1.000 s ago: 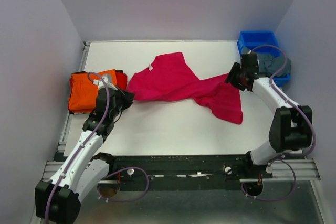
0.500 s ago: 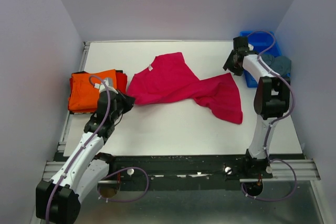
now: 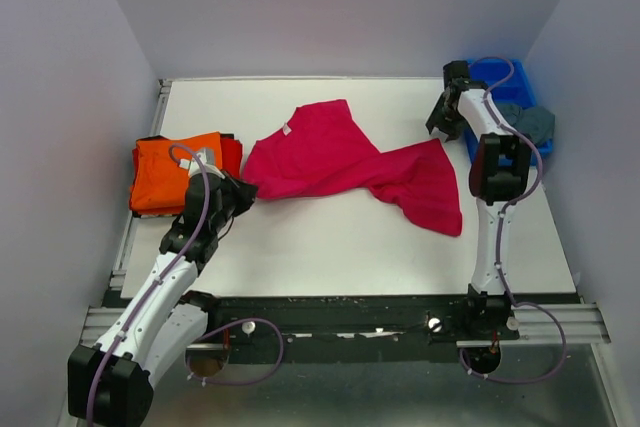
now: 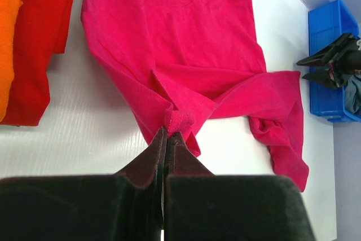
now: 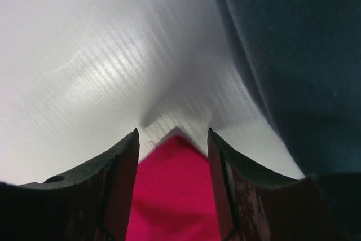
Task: Fold and stack the t-shirts
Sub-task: Flatten out the tshirt
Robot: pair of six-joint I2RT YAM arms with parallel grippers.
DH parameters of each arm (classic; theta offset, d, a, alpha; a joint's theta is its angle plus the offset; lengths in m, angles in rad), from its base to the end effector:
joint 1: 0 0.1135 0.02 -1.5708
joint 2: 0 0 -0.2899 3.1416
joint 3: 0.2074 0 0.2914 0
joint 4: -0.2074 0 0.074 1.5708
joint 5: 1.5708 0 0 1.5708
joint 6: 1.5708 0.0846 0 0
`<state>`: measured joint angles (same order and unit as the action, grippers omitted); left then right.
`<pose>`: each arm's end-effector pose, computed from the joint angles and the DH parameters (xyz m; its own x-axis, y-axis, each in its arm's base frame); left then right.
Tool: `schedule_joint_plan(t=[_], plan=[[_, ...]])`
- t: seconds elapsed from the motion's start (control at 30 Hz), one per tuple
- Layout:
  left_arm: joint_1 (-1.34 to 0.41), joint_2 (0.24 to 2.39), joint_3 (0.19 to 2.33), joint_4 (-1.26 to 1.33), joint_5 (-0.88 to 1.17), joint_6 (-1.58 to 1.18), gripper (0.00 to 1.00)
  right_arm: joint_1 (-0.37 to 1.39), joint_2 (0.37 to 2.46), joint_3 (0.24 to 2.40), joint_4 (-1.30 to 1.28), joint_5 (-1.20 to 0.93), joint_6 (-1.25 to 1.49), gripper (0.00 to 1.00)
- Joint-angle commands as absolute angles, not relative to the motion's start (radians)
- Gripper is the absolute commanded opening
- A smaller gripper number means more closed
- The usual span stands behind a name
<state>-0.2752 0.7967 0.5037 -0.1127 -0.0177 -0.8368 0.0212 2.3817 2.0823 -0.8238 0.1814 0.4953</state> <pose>0.2443 -0.0674 0.2333 -0.4445 -0.6459 -0.6207 -0.1105 0.7271 -0.6775 0.5886 -0.0028 0.1447 -0.7658 0.4514 -0.4581 0.4787 0.8757 0.0626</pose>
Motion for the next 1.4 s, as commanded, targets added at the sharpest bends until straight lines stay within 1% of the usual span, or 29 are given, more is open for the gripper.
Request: schedule_joint_plan(t=[0.0,0.1,0.17,0.23,0.27,0.43,0.47,0.5,0.57,0.6,0.63,0.7,0.73,0.9,1.1,1.17,1.27,1.37], plan=[[-0.278,0.781,0.509,-0.081,0.024,-0.845,0.00,0.012,2.459,2.160,-0.986,0.133,0.486,0.58],[-0.278,0.781,0.511,-0.083,0.029,-0.842,0.00,0.012,2.418,2.082,-0.933,0.130,0.482,0.57],[-0.278,0.781,0.512,-0.087,0.025,-0.841,0.00,0.011,2.395,2.045,-0.914,0.132,0.491,0.51],[-0.278,0.779,0.512,-0.086,0.025,-0.841,0.00,0.014,2.378,2.016,-0.894,0.132,0.489,0.48],[-0.278,0.779,0.512,-0.087,0.026,-0.841,0.00,0.014,2.375,2.010,-0.890,0.132,0.486,0.42],[-0.278,0.781,0.512,-0.086,0.020,-0.838,0.00,0.014,2.355,2.002,-0.897,0.127,0.468,0.41],[-0.278,0.781,0.512,-0.087,0.021,-0.838,0.00,0.014,2.353,2.000,-0.899,0.127,0.468,0.39],[-0.278,0.782,0.515,-0.087,0.018,-0.836,0.00,0.014,2.346,1.993,-0.891,0.126,0.469,0.29],[-0.278,0.788,0.518,-0.087,0.017,-0.834,0.00,0.014,2.329,1.973,-0.864,0.115,0.456,0.17],[-0.276,0.792,0.522,-0.090,0.015,-0.833,0.00,0.011,2.323,1.974,-0.858,0.107,0.454,0.06],[-0.278,0.795,0.526,-0.092,0.014,-0.833,0.00,0.014,2.315,1.980,-0.861,0.109,0.450,0.04],[-0.278,0.804,0.535,-0.094,0.009,-0.833,0.00,0.014,2.295,1.988,-0.861,0.112,0.443,0.03],[-0.278,0.811,0.540,-0.094,0.008,-0.838,0.00,0.012,2.277,1.987,-0.864,0.120,0.440,0.01],[-0.278,0.909,0.629,-0.052,-0.063,-0.879,0.00,0.012,2.153,1.944,-0.859,0.147,0.442,0.01],[-0.275,1.133,0.865,-0.097,-0.135,-0.874,0.00,0.011,1.901,1.838,-0.795,0.135,0.448,0.01],[-0.270,1.204,0.960,-0.109,-0.150,-0.873,0.00,0.011,1.841,1.839,-0.790,0.124,0.449,0.01],[-0.258,1.322,1.157,-0.162,-0.153,-0.855,0.00,0.006,1.790,1.923,-0.811,0.069,0.442,0.01],[-0.236,1.446,1.413,-0.244,-0.158,-0.816,0.00,-0.034,1.815,2.124,-0.894,-0.033,0.452,0.01]])
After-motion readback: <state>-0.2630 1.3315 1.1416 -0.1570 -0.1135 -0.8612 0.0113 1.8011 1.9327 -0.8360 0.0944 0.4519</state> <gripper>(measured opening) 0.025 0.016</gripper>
